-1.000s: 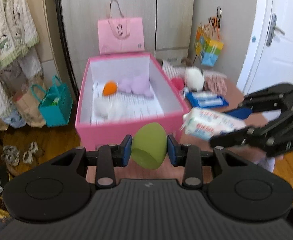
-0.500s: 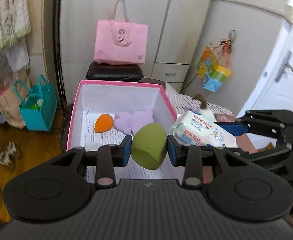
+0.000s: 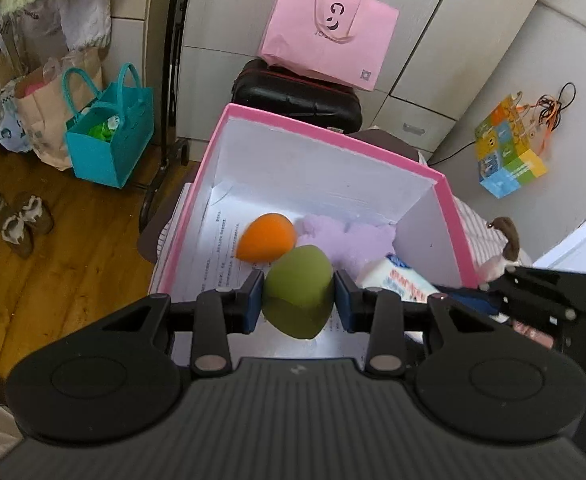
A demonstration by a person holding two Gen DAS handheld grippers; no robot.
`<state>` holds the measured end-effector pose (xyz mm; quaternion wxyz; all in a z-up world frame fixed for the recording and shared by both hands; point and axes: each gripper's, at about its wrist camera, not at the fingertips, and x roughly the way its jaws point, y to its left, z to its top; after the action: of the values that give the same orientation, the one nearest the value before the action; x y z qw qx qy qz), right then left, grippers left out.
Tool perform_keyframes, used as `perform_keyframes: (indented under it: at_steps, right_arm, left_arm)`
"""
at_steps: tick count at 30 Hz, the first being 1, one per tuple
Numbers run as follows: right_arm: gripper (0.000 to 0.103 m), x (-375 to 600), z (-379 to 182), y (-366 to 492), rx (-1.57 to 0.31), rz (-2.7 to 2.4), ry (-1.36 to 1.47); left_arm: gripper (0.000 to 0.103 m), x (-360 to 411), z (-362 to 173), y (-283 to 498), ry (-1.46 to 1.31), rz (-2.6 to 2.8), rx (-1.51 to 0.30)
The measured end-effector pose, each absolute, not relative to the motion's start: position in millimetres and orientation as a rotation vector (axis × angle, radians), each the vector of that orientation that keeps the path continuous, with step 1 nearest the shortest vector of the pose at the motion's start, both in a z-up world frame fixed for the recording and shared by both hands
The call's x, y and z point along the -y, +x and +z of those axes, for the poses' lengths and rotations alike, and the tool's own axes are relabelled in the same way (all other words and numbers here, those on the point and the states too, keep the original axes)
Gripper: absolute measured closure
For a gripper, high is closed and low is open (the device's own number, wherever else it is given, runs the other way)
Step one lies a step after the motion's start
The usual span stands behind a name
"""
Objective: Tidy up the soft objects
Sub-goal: 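Open both grippers to drop the sponge and wet-wipe pack into the box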
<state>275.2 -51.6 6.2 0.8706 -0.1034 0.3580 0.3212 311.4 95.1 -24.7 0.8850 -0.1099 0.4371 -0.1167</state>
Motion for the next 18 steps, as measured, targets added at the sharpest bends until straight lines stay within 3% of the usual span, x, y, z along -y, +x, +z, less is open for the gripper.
perform_keyframes:
  at_steps: [9,12,14,18]
  right_arm:
    - [0.056,49.0,-8.1,302.7,-0.793,0.706,-0.239]
    - [0.054,40.2,-10.5,301.5,-0.774,0.705,-0.292]
    - [0.041,38.6,-9.4,298.7,-0.775,0.689,-0.270]
    - [0.039,51.7,1.9,276.7,-0.717,0.678,-0.266]
  left_arm:
    - [0.065,-72.3,-31.7,329.3,-0.067,-0.206,-0.907]
    - [0.060,-71.0,-37.6,331.4,-0.088,-0.174,-0.889]
    - [0.053,-63.9,-38.3,326.9,-0.032,-0.179,-0.890]
    - [0.044,-64.6,-22.6,300.7,0.004,-0.214,-0.830]
